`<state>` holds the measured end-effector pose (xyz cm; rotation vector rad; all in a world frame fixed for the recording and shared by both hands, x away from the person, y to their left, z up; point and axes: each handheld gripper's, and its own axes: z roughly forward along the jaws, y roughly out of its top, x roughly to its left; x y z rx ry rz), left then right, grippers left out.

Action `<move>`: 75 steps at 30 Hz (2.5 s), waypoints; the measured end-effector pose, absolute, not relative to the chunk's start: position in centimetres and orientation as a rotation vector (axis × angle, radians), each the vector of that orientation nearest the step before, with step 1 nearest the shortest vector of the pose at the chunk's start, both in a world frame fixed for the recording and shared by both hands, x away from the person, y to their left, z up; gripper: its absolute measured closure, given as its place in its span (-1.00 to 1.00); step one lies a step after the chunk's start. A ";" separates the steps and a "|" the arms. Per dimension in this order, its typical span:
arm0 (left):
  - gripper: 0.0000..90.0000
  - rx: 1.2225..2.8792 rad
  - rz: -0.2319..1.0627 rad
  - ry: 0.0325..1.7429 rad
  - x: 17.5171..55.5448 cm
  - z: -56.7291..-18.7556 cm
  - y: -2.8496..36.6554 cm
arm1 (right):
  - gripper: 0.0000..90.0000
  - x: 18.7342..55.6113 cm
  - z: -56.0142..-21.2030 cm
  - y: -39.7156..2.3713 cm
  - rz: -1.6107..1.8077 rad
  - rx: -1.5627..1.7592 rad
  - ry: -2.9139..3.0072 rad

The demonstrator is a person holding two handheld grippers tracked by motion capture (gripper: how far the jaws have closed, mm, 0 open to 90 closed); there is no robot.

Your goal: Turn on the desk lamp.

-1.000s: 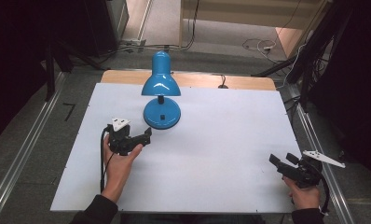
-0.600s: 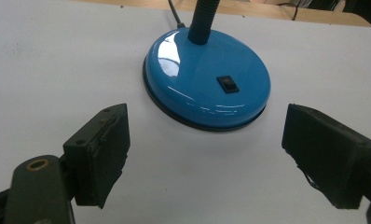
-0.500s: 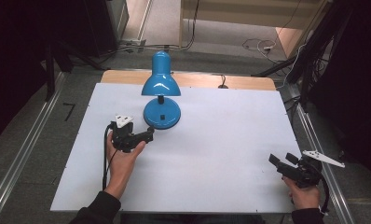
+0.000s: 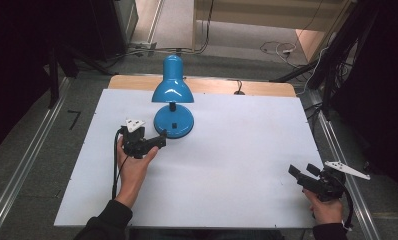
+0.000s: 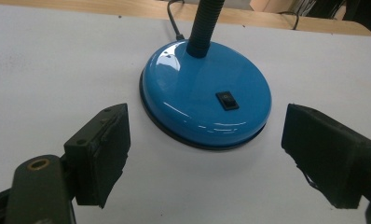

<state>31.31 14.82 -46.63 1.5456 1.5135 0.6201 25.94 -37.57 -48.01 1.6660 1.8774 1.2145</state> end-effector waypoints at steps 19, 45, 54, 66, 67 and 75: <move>-0.50 1.562 0.663 1.508 33.4 -46.9 13.9 | -0.62 26.0 -48.0 -37.7 1.224 1.665 1.869; -0.35 1.560 0.648 1.517 36.0 -47.9 12.3 | -0.62 26.0 -48.0 -37.6 1.222 1.664 1.874; -0.30 1.571 0.660 1.530 36.8 -48.1 12.1 | -0.62 26.0 -48.0 -37.6 1.222 1.663 1.876; -0.18 1.550 0.702 1.526 37.8 -47.6 11.9 | -0.62 26.0 -48.0 -37.7 1.228 1.663 1.869; -0.16 1.566 0.708 1.519 37.9 -47.4 11.9 | -0.62 26.0 -48.0 -37.7 1.230 1.664 1.869; 0.12 1.618 0.672 1.494 38.6 -47.0 11.2 | -0.62 26.0 -47.9 -37.8 1.237 1.661 1.866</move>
